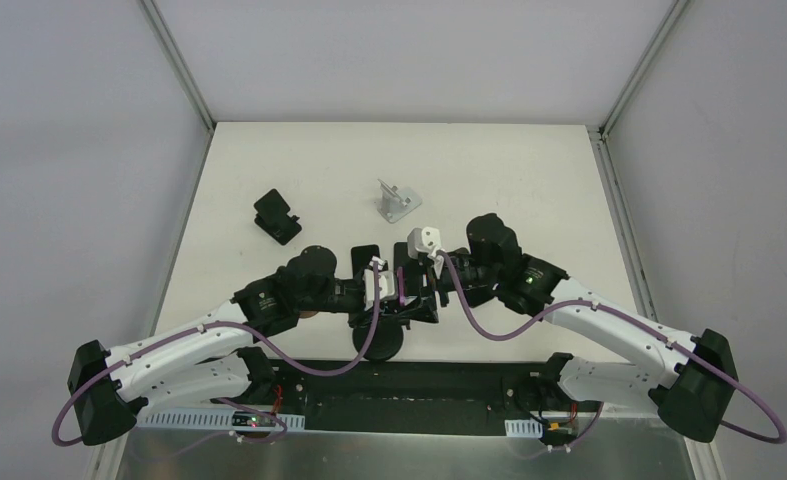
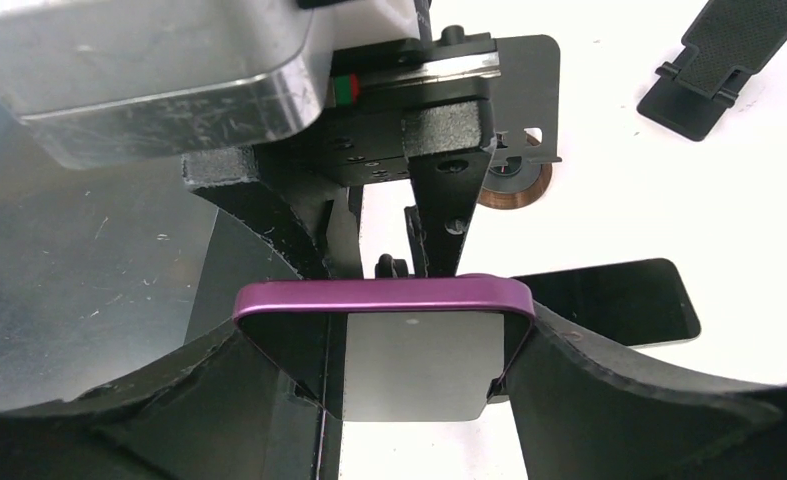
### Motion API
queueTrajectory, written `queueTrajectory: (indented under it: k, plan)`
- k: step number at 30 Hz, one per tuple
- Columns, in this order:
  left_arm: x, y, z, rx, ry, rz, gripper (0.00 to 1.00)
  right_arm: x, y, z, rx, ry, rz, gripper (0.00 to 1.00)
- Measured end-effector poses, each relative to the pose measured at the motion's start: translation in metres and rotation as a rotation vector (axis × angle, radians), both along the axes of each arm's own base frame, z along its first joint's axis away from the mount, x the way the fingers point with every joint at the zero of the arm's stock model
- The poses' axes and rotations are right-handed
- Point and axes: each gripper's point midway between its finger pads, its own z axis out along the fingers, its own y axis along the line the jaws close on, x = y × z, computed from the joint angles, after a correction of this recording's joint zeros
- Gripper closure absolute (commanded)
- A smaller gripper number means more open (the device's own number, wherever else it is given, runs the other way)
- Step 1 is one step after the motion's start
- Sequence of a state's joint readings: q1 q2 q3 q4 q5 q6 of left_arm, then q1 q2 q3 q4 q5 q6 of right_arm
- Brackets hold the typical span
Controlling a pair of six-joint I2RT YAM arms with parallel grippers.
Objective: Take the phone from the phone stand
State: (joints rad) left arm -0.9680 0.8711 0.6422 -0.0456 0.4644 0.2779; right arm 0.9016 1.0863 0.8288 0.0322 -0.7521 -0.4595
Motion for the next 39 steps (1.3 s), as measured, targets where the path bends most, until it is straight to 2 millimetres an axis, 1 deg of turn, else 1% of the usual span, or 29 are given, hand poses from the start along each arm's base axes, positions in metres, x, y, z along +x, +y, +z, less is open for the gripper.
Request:
queueTrajectory:
  k: [14,23,39]
  plan:
    - [-0.012,-0.004,-0.002,-0.011,0.041,-0.084,1.0,-0.001,-0.004,-0.005,-0.019,0.03,0.017,1.0]
    - [-0.013,-0.007,-0.003,-0.014,0.062,-0.109,1.0,0.006,-0.004,-0.007,-0.024,0.08,0.067,1.0]
    - [-0.01,-0.01,-0.005,0.003,0.084,-0.106,1.0,0.016,-0.002,-0.012,-0.015,0.079,0.074,1.0]
